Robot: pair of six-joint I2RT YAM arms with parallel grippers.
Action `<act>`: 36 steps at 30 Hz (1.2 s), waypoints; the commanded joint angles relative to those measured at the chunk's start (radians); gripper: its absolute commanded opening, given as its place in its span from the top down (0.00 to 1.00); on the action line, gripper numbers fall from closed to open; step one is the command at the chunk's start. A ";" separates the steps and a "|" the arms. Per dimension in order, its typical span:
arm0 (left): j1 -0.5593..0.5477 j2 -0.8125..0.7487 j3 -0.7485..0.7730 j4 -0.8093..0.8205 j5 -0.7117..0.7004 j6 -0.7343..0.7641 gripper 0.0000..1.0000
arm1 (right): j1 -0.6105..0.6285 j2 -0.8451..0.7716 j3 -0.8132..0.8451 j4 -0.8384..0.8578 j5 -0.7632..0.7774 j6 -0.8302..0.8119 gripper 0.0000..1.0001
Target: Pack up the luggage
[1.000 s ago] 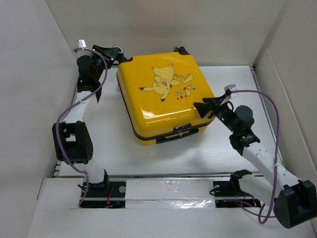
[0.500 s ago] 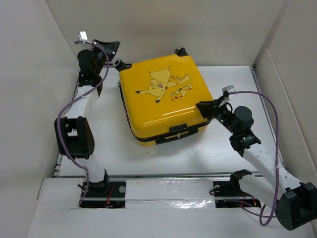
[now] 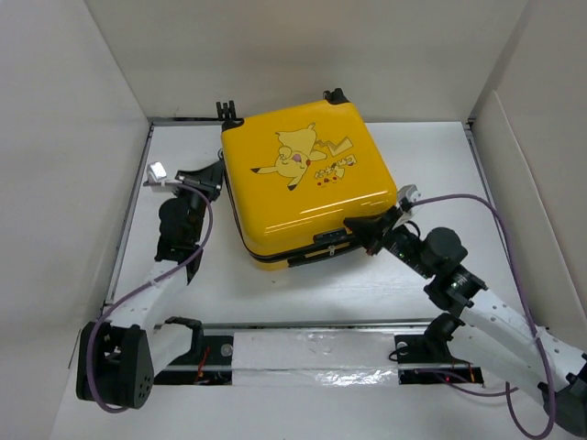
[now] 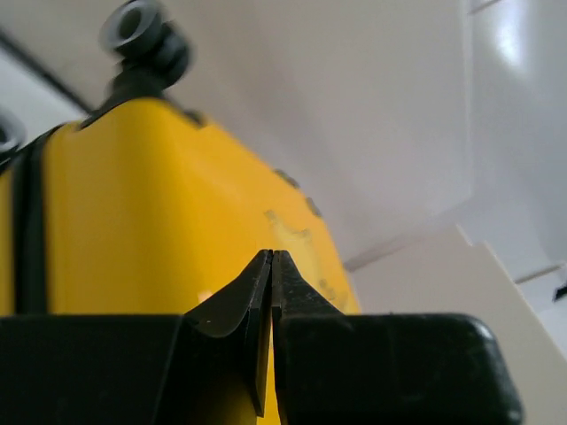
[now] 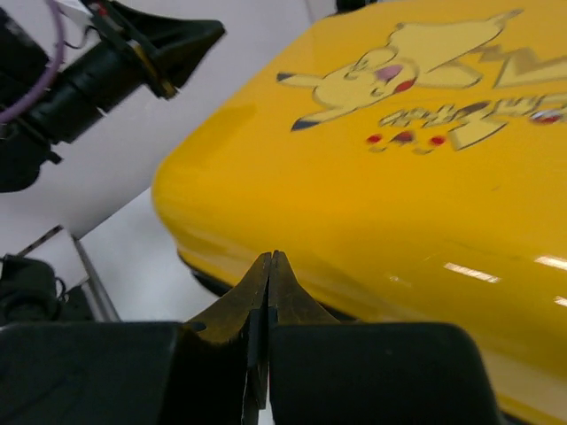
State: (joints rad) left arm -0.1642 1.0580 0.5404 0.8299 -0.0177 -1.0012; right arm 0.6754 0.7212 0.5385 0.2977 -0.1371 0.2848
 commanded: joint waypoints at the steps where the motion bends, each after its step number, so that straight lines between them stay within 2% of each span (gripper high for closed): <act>1: 0.000 -0.038 -0.133 0.029 -0.097 -0.028 1.00 | 0.090 0.018 -0.077 0.024 0.111 0.050 1.00; 3: 0.000 -0.136 -0.235 0.017 -0.099 -0.004 1.00 | 0.167 0.046 -0.127 0.044 0.149 0.070 1.00; 5: 0.000 -0.232 -0.290 -0.083 -0.094 0.041 1.00 | 0.223 0.078 -0.179 0.064 0.197 0.108 1.00; 6: 0.000 -0.260 -0.309 -0.113 -0.087 0.056 1.00 | 0.234 0.083 -0.202 0.111 0.223 0.120 0.96; 7: 0.000 -0.283 -0.324 -0.155 -0.071 0.076 1.00 | 0.234 0.086 -0.227 0.145 0.231 0.132 0.84; 9: -0.009 -0.331 -0.370 -0.184 -0.013 0.101 1.00 | 0.234 0.087 -0.294 0.251 0.251 0.165 0.69; 10: -0.009 -0.335 -0.385 -0.184 0.011 0.114 1.00 | 0.234 0.092 -0.311 0.280 0.257 0.163 0.55; 13: -0.009 -0.294 -0.425 -0.164 0.145 0.153 1.00 | 0.234 0.139 -0.304 0.307 0.245 0.134 0.41; 14: -0.009 -0.258 -0.444 -0.150 0.160 0.162 1.00 | 0.234 0.153 -0.290 0.291 0.235 0.117 0.40; 17: -0.009 -0.188 -0.470 -0.066 0.212 0.180 1.00 | 0.234 0.217 -0.261 0.319 0.226 0.096 0.39; 20: -0.069 -0.133 -0.430 -0.063 0.211 0.254 1.00 | 0.225 0.259 -0.255 0.356 0.267 0.105 0.40; 21: -0.105 -0.119 -0.407 -0.090 0.131 0.280 1.00 | 0.225 0.267 -0.253 0.371 0.269 0.105 0.41; 22: -0.195 -0.106 -0.387 -0.142 0.084 0.314 1.00 | 0.225 0.285 -0.252 0.379 0.283 0.106 0.41; 25: -0.338 -0.059 -0.347 -0.141 -0.054 0.313 1.00 | 0.214 0.326 -0.235 0.397 0.295 0.111 0.41; 30: -0.360 -0.003 -0.336 -0.092 -0.062 0.286 1.00 | 0.205 0.368 -0.203 0.441 0.289 0.108 0.43; 36: -0.370 -0.038 -0.339 -0.097 -0.061 0.280 1.00 | 0.205 0.380 -0.187 0.434 0.339 0.096 0.63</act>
State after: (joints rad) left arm -0.5087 1.0557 0.1513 0.6373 -0.1440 -0.7090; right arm 0.8822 1.0988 0.2878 0.6186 0.1619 0.3870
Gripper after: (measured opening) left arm 0.003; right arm 0.387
